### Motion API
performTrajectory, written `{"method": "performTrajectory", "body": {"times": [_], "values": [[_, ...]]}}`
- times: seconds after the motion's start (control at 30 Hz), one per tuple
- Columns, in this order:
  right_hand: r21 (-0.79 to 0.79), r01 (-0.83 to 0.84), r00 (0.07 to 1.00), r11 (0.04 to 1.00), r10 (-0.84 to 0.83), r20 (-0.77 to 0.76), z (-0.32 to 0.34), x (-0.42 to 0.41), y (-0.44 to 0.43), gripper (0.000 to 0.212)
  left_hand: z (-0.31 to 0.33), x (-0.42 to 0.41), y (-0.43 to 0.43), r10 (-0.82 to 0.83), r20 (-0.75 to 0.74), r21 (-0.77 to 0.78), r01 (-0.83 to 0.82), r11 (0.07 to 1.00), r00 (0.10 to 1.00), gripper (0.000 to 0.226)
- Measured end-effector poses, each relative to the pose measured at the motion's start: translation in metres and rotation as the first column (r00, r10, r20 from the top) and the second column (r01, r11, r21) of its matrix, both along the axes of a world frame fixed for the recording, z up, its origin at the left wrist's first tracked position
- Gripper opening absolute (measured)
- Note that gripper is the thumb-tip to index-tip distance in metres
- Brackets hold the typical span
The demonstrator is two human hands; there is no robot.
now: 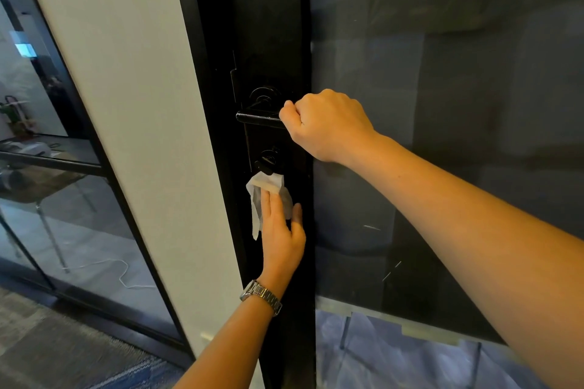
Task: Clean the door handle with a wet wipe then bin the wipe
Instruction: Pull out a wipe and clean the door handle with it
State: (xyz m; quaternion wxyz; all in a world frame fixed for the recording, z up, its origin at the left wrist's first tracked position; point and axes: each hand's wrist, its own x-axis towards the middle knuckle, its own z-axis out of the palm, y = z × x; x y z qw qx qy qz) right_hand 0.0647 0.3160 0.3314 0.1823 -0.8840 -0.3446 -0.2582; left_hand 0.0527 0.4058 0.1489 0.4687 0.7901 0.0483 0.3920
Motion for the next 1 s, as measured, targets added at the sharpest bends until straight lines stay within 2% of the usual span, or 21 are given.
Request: {"method": "performTrajectory", "body": {"times": [0.13, 0.23, 0.33, 0.47, 0.53, 0.6, 0.67, 0.7, 0.77, 0.8, 0.83, 1.0], "values": [[0.006, -0.007, 1.000, 1.000, 0.007, 0.012, 0.000, 0.001, 0.000, 0.057, 0.026, 0.011, 0.010, 0.139, 0.098, -0.186, -0.119, 0.975, 0.985, 0.033], [0.012, -0.010, 1.000, 1.000, 0.010, 0.009, 0.000, 0.001, 0.000, 0.057, 0.043, 0.017, 0.021, 0.139, 0.112, -0.236, -0.110, 0.966, 0.984, 0.035], [0.014, -0.013, 1.000, 1.000, 0.013, 0.005, 0.000, 0.001, 0.000, 0.056, 0.041, 0.007, 0.023, 0.128, 0.122, -0.290, -0.088, 0.953, 0.984, 0.028], [0.020, -0.013, 1.000, 1.000, 0.013, 0.001, 0.000, 0.001, -0.001, 0.057, 0.062, 0.001, 0.042, 0.106, 0.061, -0.537, -0.057, 0.841, 0.992, 0.025], [0.016, -0.015, 1.000, 1.000, 0.015, -0.003, 0.000, 0.000, 0.000, 0.057, 0.077, -0.003, 0.053, 0.120, 0.101, -0.613, -0.033, 0.789, 0.988, 0.022], [0.016, -0.013, 1.000, 1.000, 0.013, -0.001, 0.000, 0.001, 0.000, 0.057, 0.085, -0.011, 0.053, 0.181, 0.178, -0.518, -0.064, 0.853, 0.967, 0.019], [0.019, -0.009, 1.000, 1.000, 0.009, 0.004, -0.001, 0.001, 0.000, 0.057, 0.084, -0.016, 0.045, 0.169, 0.258, -0.235, -0.108, 0.966, 0.951, 0.017], [0.021, -0.007, 1.000, 1.000, 0.007, 0.007, -0.001, 0.001, 0.000, 0.056, 0.081, -0.015, 0.042, 0.135, 0.260, -0.036, -0.130, 0.991, 0.956, 0.017], [0.018, 0.001, 1.000, 1.000, -0.001, 0.010, -0.001, 0.000, 0.001, 0.056, 0.068, -0.009, 0.040, 0.062, 0.202, 0.354, -0.132, 0.926, 0.977, 0.017], [0.015, 0.004, 1.000, 1.000, -0.004, 0.010, -0.001, -0.001, 0.001, 0.056, 0.062, -0.005, 0.042, 0.038, 0.169, 0.446, -0.111, 0.888, 0.985, 0.016], [0.014, 0.007, 1.000, 1.000, -0.007, 0.012, -0.001, -0.001, 0.001, 0.056, 0.058, -0.002, 0.044, 0.031, 0.140, 0.461, -0.092, 0.883, 0.990, 0.017], [0.018, 0.009, 1.000, 1.000, -0.009, 0.014, -0.001, -0.001, 0.000, 0.056, 0.064, 0.004, 0.038, 0.081, 0.074, 0.293, -0.100, 0.951, 0.994, 0.028]]}}
